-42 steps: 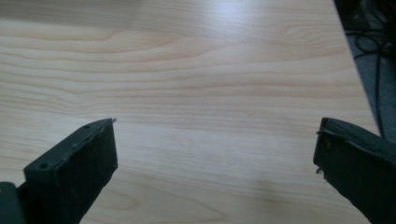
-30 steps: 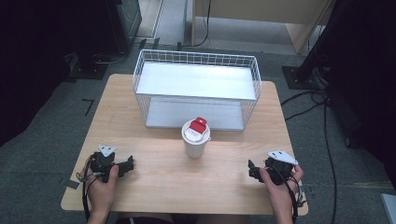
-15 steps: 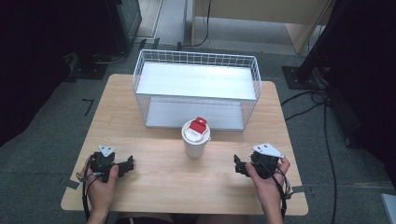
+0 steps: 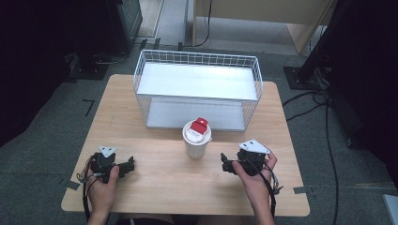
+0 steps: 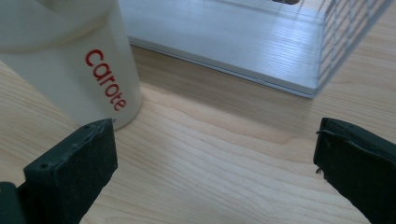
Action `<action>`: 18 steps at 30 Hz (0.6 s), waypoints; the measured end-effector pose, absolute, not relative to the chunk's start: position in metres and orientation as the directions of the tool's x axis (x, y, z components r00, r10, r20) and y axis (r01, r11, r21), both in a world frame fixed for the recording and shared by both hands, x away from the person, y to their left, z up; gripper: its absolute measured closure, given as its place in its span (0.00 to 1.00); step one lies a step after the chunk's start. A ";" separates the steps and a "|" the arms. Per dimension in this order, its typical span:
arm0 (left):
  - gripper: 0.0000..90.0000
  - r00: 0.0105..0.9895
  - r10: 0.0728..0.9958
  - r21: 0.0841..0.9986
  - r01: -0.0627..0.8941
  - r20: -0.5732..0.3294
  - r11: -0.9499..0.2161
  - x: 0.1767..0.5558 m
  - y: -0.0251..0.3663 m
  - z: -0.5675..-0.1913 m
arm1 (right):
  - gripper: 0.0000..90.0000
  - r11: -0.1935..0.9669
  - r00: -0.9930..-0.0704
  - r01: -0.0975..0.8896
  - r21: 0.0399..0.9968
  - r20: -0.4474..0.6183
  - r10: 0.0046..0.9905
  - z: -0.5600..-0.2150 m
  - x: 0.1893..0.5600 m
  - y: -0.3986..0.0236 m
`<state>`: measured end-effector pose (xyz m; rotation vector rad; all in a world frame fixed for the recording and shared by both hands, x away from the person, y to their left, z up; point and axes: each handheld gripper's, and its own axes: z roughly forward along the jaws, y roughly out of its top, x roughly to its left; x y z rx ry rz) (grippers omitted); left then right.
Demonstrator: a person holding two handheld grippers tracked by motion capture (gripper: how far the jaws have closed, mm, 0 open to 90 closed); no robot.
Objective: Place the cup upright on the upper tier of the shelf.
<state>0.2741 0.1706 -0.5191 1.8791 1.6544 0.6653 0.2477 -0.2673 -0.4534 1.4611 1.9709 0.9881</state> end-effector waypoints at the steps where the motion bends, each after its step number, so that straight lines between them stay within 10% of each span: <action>1: 0.00 0.123 0.992 0.684 0.723 0.010 -0.097 0.274 0.171 -0.519 | 0.00 0.165 -0.315 0.594 0.787 0.039 0.948 -0.453 0.249 -0.262; 18: 0.00 0.125 0.992 0.682 0.725 0.013 -0.100 0.275 0.170 -0.519 | 0.00 0.187 -0.381 0.569 0.801 0.055 0.923 -0.448 0.262 -0.226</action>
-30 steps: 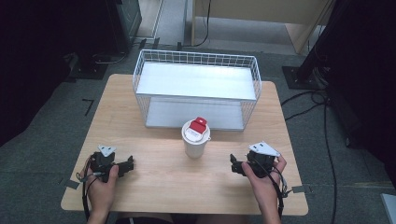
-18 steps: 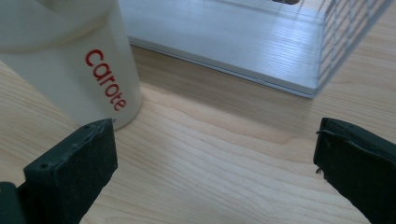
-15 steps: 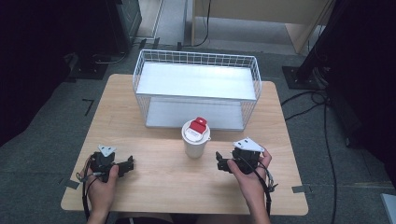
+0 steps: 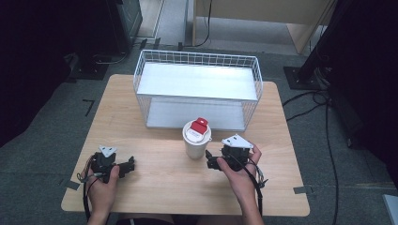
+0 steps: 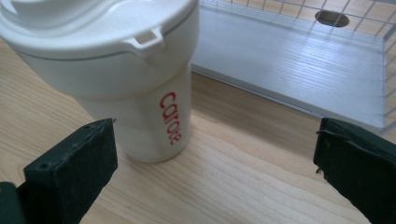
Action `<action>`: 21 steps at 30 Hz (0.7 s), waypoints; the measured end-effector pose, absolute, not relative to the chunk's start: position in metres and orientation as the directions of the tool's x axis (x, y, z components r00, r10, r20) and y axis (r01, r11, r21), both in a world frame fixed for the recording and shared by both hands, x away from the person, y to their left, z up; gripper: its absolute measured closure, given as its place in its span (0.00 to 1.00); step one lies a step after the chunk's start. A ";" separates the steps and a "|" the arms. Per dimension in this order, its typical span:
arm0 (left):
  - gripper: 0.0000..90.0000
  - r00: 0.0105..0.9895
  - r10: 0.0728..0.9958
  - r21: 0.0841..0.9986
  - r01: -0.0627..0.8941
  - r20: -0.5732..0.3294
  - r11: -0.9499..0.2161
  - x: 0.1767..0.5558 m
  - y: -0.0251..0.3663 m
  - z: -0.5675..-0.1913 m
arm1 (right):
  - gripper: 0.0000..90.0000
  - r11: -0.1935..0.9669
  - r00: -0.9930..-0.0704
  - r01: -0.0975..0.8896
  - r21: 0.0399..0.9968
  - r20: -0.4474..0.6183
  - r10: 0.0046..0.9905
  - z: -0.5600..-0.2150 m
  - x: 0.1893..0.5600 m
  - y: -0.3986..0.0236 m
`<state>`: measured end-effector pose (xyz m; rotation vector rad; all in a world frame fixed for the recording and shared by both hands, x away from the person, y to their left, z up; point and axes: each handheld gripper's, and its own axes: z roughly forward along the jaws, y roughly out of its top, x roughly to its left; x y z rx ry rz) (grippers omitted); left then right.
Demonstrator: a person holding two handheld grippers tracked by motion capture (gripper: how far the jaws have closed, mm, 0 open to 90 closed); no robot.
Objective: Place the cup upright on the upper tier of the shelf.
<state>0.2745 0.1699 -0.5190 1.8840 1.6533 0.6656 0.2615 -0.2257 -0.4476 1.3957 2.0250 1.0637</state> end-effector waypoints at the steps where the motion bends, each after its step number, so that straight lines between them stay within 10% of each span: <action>1: 0.00 0.125 0.992 0.682 0.724 0.013 -0.100 0.275 0.170 -0.519 | 0.00 0.189 -0.387 0.566 0.802 0.057 0.920 -0.447 0.263 -0.222; 21: 0.00 0.124 0.992 0.682 0.725 0.013 -0.100 0.275 0.170 -0.519 | 0.00 0.201 -0.456 0.544 0.815 0.086 0.886 -0.447 0.273 -0.186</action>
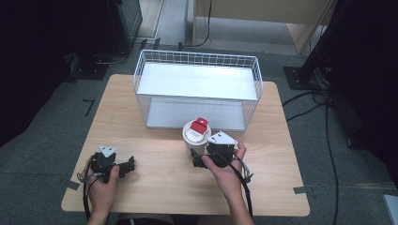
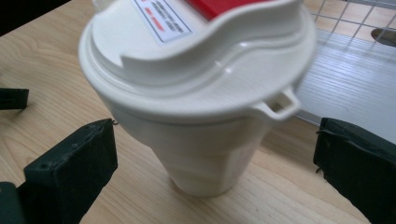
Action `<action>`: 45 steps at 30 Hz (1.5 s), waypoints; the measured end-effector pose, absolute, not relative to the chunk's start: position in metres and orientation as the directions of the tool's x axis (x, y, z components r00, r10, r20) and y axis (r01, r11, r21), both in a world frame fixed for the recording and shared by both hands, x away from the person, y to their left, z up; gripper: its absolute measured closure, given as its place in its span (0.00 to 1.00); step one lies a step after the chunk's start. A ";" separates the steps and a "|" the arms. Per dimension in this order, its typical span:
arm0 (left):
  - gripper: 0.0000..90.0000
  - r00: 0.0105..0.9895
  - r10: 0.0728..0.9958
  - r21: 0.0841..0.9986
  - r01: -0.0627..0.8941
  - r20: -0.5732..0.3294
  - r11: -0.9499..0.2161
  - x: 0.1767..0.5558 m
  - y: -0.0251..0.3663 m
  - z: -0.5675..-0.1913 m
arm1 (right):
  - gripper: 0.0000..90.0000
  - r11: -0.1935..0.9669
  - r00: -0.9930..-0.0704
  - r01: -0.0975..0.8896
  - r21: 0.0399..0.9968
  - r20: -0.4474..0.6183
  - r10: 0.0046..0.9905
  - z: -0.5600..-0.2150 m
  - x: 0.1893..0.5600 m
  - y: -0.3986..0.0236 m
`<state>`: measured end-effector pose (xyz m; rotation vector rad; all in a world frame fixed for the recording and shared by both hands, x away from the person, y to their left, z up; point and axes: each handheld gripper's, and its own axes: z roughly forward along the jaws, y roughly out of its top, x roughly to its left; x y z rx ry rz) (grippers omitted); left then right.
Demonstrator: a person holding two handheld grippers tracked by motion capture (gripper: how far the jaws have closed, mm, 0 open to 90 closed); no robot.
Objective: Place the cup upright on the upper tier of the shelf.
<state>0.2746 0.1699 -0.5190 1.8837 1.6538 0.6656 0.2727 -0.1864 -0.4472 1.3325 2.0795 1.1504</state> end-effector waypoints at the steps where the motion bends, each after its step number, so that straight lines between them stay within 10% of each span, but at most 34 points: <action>1: 0.00 0.124 0.992 0.682 0.724 0.013 -0.099 0.275 0.170 -0.519 | 0.00 0.204 -0.460 0.541 0.816 0.085 0.884 -0.447 0.273 -0.184; 45: 0.00 0.122 0.992 0.684 0.723 0.013 -0.098 0.275 0.169 -0.519 | 0.04 0.116 -0.330 0.422 0.899 0.033 0.943 -0.471 0.287 -0.145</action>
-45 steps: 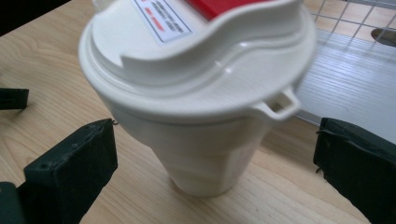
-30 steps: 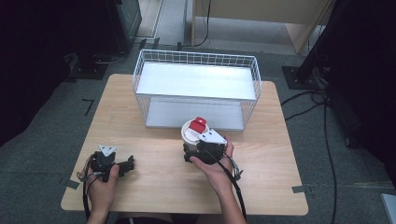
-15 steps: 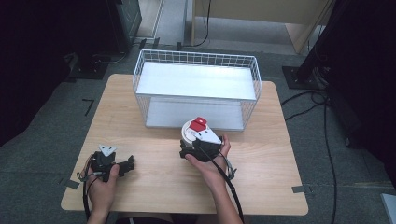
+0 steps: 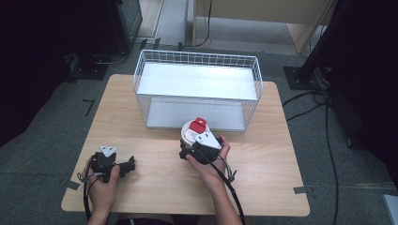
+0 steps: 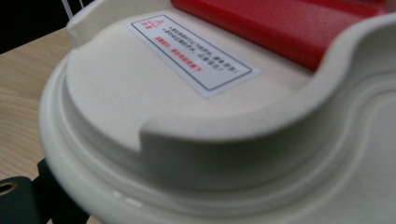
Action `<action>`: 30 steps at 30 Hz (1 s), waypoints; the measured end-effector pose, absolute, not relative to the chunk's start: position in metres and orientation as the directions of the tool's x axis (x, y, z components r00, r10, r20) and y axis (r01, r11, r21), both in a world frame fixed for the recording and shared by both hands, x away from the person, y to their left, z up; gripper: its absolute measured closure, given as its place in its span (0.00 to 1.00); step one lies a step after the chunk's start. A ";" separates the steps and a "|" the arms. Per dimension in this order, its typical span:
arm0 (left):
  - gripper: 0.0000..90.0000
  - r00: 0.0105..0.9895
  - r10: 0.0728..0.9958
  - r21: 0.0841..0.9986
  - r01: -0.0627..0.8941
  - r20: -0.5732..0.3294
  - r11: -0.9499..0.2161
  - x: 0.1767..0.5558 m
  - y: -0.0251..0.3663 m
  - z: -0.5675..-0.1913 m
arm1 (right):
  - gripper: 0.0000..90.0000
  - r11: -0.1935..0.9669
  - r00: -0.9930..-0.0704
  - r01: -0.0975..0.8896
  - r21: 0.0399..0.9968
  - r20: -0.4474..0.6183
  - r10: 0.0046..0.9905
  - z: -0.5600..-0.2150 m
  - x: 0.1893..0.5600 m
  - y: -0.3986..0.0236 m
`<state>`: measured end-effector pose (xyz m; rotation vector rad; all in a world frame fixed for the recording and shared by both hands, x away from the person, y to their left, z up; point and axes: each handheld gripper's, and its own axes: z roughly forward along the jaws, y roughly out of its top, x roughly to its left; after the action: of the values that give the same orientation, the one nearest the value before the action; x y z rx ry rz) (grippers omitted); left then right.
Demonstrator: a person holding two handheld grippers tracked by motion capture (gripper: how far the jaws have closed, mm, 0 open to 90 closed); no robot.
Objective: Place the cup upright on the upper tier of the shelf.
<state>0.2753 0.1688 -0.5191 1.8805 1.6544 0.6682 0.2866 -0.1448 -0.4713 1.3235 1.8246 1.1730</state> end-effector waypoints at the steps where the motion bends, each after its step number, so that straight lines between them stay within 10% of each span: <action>1: 0.00 0.122 0.992 0.684 0.723 0.014 -0.099 0.275 0.169 -0.519 | 0.04 0.122 -0.335 0.418 0.900 0.028 0.942 -0.471 0.287 -0.144; 30: 0.00 0.121 0.993 0.684 0.723 0.010 -0.096 0.276 0.168 -0.519 | 0.13 0.064 -0.362 0.297 0.953 0.050 0.931 -0.429 0.276 -0.149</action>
<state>0.2758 0.1679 -0.5191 1.8776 1.6550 0.6662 0.2757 -0.1485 -0.4294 1.2296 1.7289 1.3149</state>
